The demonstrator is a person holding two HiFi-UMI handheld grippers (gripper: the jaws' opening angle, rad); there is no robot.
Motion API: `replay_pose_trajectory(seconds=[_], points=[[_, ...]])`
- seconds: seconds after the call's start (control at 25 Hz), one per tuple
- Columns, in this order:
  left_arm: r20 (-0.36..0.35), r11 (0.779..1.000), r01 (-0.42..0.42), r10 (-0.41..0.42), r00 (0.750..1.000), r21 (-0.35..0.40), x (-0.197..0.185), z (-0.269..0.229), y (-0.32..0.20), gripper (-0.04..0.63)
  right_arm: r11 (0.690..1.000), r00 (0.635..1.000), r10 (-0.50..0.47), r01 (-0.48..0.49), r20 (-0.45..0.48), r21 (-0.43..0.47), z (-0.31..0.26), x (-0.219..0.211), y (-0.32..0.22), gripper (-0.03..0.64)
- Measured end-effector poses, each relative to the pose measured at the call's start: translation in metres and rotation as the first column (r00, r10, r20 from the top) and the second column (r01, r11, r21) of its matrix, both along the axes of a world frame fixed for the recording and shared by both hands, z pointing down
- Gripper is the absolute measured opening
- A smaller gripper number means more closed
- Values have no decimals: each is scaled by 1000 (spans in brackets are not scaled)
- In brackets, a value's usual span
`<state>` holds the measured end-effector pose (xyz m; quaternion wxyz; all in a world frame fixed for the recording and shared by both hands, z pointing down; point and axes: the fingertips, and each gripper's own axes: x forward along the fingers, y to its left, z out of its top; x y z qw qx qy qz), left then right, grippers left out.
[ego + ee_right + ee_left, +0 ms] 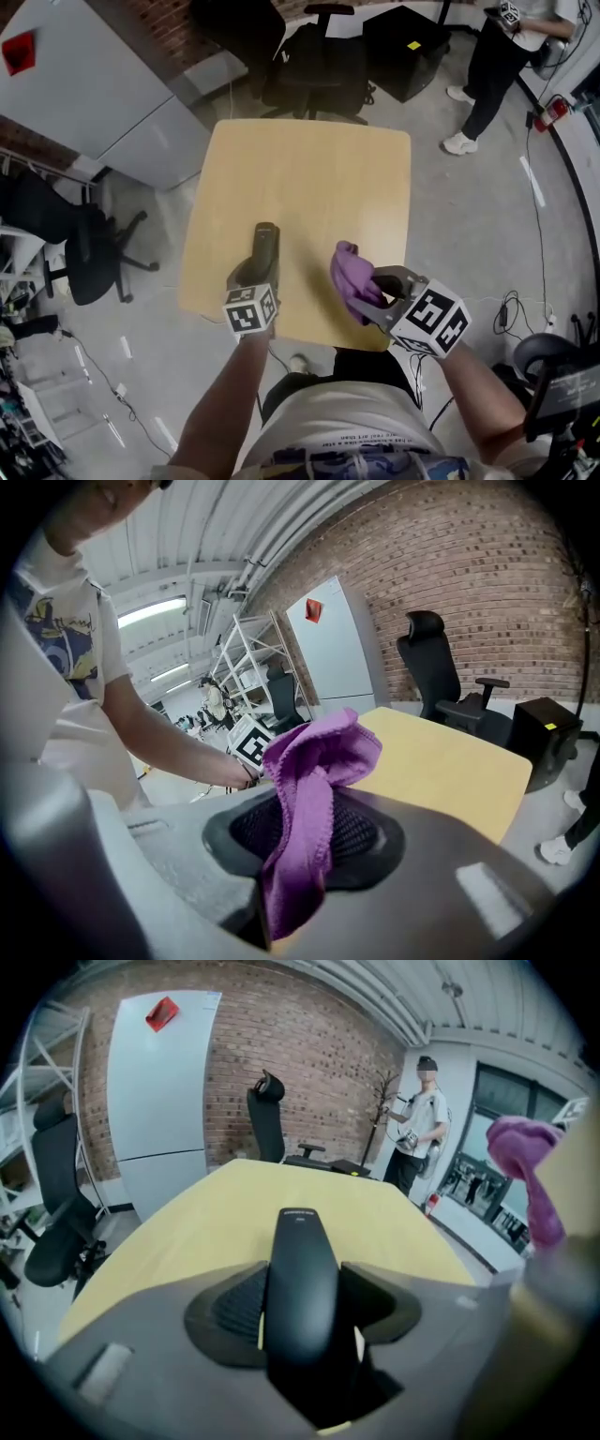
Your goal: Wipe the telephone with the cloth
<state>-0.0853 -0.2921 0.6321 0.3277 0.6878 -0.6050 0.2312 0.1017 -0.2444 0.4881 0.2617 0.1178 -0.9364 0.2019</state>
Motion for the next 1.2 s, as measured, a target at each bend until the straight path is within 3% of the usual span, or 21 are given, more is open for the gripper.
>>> replay_pose_trajectory(seconds=[0.32, 0.4, 0.76, 0.96, 1.2], points=[[67, 999, -42, 45, 997, -34, -2, 18, 8, 261, 1000, 1000, 8, -8, 10, 3, 0, -2, -5, 107], [68, 997, -64, 66, 996, -35, -2, 17, 15, 298, 1000, 1000, 10, -10, 10, 11, -3, -5, -2, 107], [56, 979, -197, 194, 979, 45, 2, -10, 14, 341, 999, 1000, 25, -25, -1, 39, 3, -15, -10, 107], [38, 951, -288, 286, 958, 110, 3, -40, 55, 334, 998, 999, 34, -34, -7, 52, 4, -26, 17, 107], [36, 871, -387, 396, 918, 302, -13, -114, 100, 253, 986, 995, 99, -99, 1, 136, -14, -47, 42, 107]])
